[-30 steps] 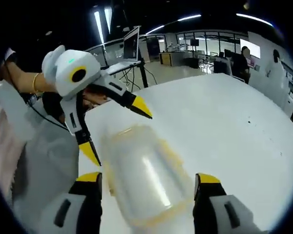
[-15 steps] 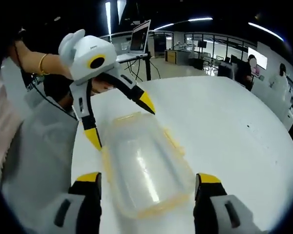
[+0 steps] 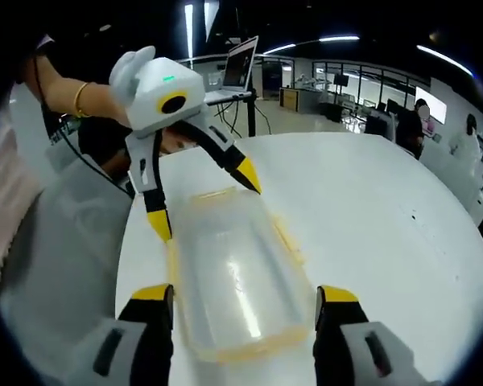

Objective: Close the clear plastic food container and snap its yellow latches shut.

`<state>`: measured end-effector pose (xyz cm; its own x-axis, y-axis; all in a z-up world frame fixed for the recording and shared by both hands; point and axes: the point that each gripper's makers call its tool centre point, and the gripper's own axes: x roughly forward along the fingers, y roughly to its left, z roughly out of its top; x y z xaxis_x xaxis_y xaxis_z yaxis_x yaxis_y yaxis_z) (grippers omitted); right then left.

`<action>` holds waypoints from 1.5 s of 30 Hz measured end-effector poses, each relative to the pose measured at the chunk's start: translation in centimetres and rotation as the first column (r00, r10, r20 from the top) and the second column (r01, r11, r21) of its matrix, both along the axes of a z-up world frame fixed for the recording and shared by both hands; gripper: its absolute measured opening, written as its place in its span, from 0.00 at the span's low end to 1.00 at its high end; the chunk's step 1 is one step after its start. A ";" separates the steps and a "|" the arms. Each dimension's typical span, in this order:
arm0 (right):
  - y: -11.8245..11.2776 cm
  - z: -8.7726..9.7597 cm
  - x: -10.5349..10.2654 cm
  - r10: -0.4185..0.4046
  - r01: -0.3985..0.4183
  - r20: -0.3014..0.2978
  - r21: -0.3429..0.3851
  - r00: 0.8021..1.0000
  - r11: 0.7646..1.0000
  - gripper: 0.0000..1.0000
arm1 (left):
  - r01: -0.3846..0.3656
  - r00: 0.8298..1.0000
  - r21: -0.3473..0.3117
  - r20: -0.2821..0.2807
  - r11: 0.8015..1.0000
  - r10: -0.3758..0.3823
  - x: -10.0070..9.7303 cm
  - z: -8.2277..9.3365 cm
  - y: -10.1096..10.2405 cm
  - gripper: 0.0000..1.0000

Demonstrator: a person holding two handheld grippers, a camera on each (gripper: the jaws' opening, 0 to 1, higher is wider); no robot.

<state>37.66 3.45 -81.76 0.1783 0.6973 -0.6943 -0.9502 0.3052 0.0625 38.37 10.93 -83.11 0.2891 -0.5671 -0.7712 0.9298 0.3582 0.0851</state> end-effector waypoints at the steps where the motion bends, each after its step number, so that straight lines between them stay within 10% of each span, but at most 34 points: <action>1: 0.0 0.0 0.0 0.001 -0.001 -0.001 -0.001 1.000 1.000 0.71 | -0.001 1.000 0.000 0.000 1.000 0.001 0.0 0.0 0.0 0.72; 23: -0.3 -0.4 2.5 0.037 -0.040 -0.062 -0.052 0.997 0.998 0.72 | 0.004 1.000 0.016 -0.002 1.000 -0.004 2.3 0.0 -0.5 0.72; 45: -1.6 -0.4 9.8 0.024 -0.027 -0.070 -0.047 0.997 0.999 0.74 | -0.039 0.999 -0.034 0.010 0.999 0.039 9.3 0.1 -1.4 0.72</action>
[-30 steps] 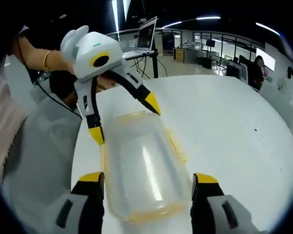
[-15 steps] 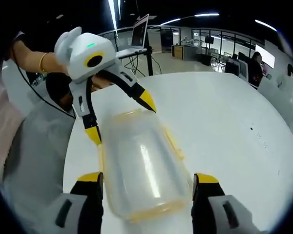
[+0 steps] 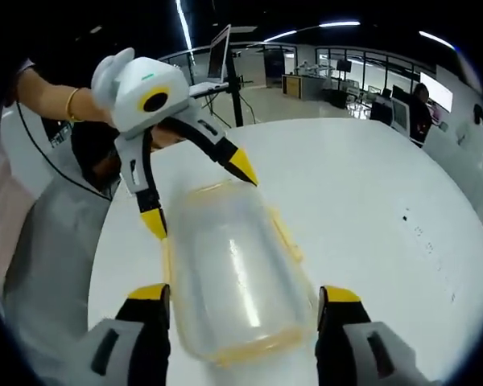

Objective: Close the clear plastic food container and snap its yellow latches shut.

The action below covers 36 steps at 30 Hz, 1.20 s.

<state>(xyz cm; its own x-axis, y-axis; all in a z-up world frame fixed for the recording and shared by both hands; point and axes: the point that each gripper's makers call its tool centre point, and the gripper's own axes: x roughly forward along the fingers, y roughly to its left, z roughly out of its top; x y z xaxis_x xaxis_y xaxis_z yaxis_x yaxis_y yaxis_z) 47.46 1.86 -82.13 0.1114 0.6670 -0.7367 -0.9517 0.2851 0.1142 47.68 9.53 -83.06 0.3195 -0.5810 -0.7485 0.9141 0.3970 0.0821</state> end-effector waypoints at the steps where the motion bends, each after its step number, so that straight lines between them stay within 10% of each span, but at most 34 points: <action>1: 0.0 0.0 0.4 0.001 -0.001 0.000 -0.001 1.000 1.000 0.74 | 0.000 1.000 0.000 0.000 1.000 0.000 0.4 0.0 -0.1 0.72; 36: 0.2 0.8 2.6 -0.021 0.020 0.021 0.016 1.000 1.000 0.74 | 0.005 1.000 -0.033 0.026 0.999 -0.004 3.1 0.5 -0.1 0.76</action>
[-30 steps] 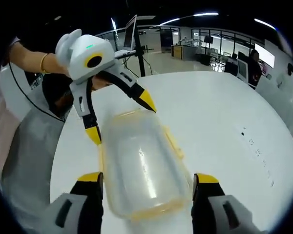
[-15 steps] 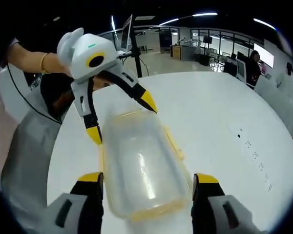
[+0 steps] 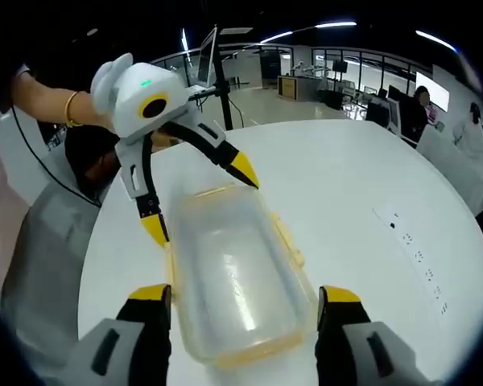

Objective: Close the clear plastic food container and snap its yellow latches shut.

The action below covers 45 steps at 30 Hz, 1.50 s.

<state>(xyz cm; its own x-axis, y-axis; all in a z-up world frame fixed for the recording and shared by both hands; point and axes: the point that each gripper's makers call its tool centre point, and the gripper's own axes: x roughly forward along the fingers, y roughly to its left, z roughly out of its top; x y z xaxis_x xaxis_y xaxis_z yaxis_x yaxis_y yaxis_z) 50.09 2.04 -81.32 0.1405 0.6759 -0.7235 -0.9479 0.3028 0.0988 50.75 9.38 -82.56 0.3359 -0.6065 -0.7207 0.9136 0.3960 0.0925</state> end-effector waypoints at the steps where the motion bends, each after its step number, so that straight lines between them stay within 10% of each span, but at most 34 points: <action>1: 0.0 0.1 0.0 0.002 -0.002 0.009 0.000 1.000 1.000 0.74 | -0.004 1.000 -0.003 -0.001 1.000 0.004 0.0 0.1 0.1 0.76; 31: -3.4 2.2 -6.0 -0.274 0.271 0.048 0.067 0.960 0.960 0.78 | -0.245 0.969 -0.169 -0.040 0.955 0.242 -6.6 3.3 3.9 0.77; 45: -4.1 2.8 -11.5 -0.380 0.372 0.044 0.121 0.924 0.920 0.77 | -0.290 0.952 -0.345 -0.007 0.893 0.307 -11.3 6.5 3.7 0.78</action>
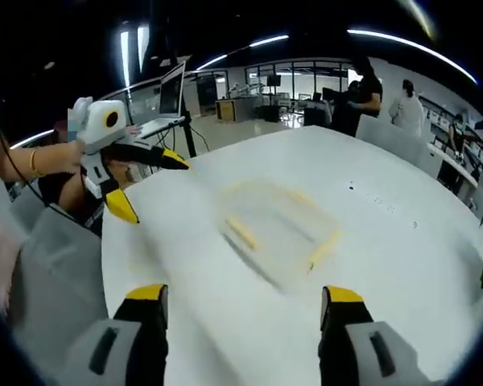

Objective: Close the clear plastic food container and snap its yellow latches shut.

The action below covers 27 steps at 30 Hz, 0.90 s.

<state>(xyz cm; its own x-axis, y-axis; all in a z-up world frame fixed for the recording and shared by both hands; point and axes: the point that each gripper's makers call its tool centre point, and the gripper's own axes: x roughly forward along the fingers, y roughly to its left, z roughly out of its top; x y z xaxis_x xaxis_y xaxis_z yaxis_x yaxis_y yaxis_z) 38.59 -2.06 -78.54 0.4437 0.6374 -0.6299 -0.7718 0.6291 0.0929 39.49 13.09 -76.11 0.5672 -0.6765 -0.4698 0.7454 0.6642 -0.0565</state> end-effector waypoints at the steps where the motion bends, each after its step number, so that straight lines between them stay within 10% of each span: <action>1: -0.1 0.2 -0.4 -0.011 0.011 0.008 0.008 1.000 1.000 0.77 | -0.004 1.000 -0.009 0.007 1.000 0.005 -0.3 0.2 0.1 0.79; 11: 0.4 2.2 -2.4 -0.167 0.157 0.058 0.156 0.984 0.975 0.77 | -0.130 0.990 -0.152 0.044 0.980 0.138 -2.6 2.0 1.3 0.82; 27: -0.5 3.6 -5.1 -0.391 0.334 0.201 0.269 0.898 0.904 0.74 | -0.167 0.981 -0.251 0.055 0.954 0.186 -5.2 2.8 2.1 0.81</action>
<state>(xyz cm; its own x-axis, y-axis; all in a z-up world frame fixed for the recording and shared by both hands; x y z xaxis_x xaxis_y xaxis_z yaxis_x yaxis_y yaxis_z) 33.48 -2.56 -74.96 0.7917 0.5123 -0.3328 -0.5099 0.8542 0.1019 34.31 15.16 -73.28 0.7157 -0.6511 -0.2529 0.6262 0.7585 -0.1804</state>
